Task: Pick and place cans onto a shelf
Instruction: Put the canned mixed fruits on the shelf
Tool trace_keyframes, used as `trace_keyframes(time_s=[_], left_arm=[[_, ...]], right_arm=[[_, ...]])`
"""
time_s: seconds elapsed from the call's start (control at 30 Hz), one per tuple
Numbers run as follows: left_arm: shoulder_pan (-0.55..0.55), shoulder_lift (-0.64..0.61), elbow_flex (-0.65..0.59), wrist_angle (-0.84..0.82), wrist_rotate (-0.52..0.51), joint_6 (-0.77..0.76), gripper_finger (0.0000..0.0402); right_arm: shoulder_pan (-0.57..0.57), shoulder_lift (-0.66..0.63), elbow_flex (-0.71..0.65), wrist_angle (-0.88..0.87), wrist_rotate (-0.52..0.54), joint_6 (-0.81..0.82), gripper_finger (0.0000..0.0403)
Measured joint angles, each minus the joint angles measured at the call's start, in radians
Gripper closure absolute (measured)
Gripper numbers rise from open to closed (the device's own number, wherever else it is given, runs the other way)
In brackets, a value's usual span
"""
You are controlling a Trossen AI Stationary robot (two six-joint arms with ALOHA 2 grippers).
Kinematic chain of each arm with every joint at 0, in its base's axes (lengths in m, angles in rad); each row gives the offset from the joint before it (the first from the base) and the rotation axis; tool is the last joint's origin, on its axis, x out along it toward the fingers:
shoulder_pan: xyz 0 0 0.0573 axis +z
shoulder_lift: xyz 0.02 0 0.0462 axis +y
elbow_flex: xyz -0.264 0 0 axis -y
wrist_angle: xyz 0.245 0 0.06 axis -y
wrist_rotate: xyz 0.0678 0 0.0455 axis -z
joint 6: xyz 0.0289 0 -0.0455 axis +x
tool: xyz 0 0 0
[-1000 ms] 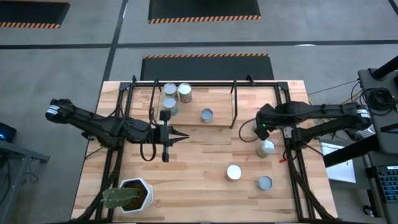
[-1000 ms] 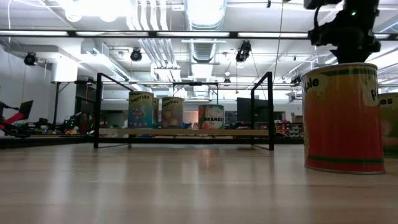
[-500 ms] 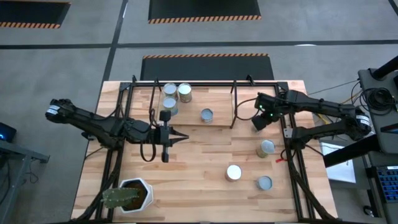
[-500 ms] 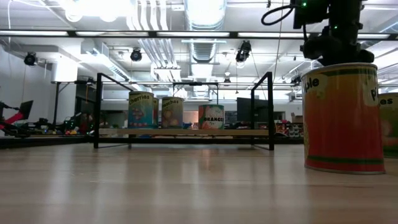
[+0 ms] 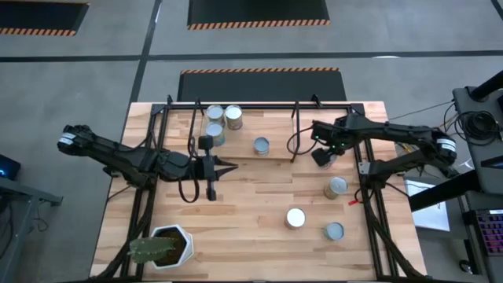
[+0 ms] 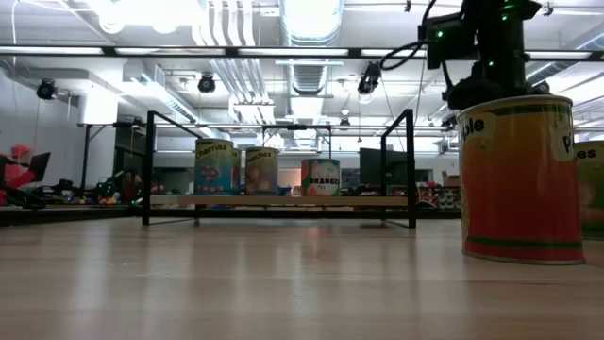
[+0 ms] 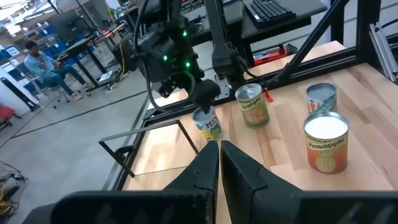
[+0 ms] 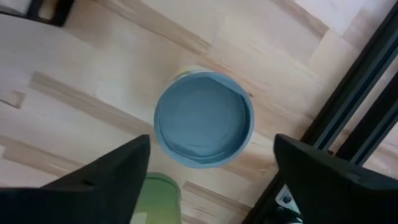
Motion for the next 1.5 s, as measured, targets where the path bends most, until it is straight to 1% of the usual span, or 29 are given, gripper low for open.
trace_keyframes(time_s=[0.07, 0.17, 0.27, 0.53, 1.1, 1.2, 1.4, 1.5], left_arm=[[0.000, 0.000, 0.000, -0.001, 0.000, 0.000, 0.0402], [0.000, 0.000, 0.000, -0.004, 0.000, 0.000, 0.0402], [0.000, 0.000, 0.000, -0.005, 0.000, 0.000, 0.0402], [0.000, 0.000, 0.000, -0.007, 0.000, 0.000, 0.0402], [0.000, 0.000, 0.000, -0.007, 0.001, 0.000, 0.0402], [0.000, 0.000, 0.000, -0.007, 0.001, 0.000, 0.0402], [0.000, 0.000, 0.000, -0.007, 0.001, 0.000, 0.0402], [0.000, 0.000, 0.000, -0.007, 0.001, 0.000, 0.0402]], right_arm=[[0.000, 0.019, -0.001, 0.001, 0.000, -0.008, 0.0045], [0.000, 0.037, -0.002, 0.003, 0.003, -0.020, 0.0036], [0.000, 0.045, -0.003, 0.015, 0.018, -0.032, 0.0035], [-0.002, 0.045, -0.022, 0.049, 0.018, -0.052, 0.0035], [-0.009, 0.045, -0.131, 0.163, 0.019, -0.073, 0.0035], [-0.009, 0.045, -0.132, 0.167, 0.017, -0.077, 0.0048], [-0.009, 0.043, -0.132, 0.167, -0.007, -0.077, 0.0109], [-0.009, 0.040, -0.131, 0.161, -0.008, -0.072, 0.0127]])
